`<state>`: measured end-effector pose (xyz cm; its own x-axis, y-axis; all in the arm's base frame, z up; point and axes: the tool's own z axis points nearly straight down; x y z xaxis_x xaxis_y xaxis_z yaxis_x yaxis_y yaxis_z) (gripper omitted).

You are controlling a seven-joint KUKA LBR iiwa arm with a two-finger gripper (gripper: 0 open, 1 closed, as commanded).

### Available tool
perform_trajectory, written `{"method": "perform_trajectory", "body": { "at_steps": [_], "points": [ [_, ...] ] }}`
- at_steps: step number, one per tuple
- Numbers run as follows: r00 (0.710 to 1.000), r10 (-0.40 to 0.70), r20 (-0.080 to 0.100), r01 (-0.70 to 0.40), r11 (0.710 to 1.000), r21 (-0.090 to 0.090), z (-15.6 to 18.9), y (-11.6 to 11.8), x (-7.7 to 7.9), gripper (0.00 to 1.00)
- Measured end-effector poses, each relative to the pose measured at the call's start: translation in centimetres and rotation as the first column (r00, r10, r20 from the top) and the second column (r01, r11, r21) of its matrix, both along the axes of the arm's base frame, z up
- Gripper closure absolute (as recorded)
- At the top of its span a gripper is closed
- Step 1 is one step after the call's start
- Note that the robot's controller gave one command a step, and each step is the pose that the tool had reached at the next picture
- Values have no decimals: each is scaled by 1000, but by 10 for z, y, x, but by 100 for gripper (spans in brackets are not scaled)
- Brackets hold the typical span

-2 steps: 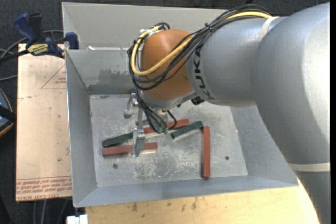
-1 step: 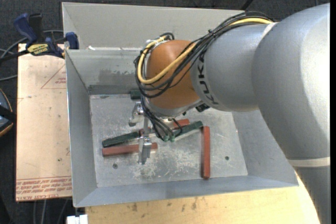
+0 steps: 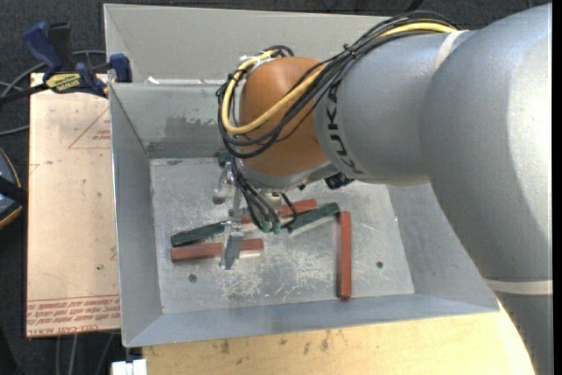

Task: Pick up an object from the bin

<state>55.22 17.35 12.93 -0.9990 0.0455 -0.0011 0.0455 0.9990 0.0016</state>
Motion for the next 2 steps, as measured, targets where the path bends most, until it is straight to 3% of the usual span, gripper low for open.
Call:
{"method": "perform_trajectory", "body": {
  "at_steps": [1, 2],
  "points": [
    [999, 50, 3, -50, 999, 0, -51, -9, -3, 0],
    [1000, -17, 17, 17, 1000, 5, -53, 11, -2, 100]
  ]
}}
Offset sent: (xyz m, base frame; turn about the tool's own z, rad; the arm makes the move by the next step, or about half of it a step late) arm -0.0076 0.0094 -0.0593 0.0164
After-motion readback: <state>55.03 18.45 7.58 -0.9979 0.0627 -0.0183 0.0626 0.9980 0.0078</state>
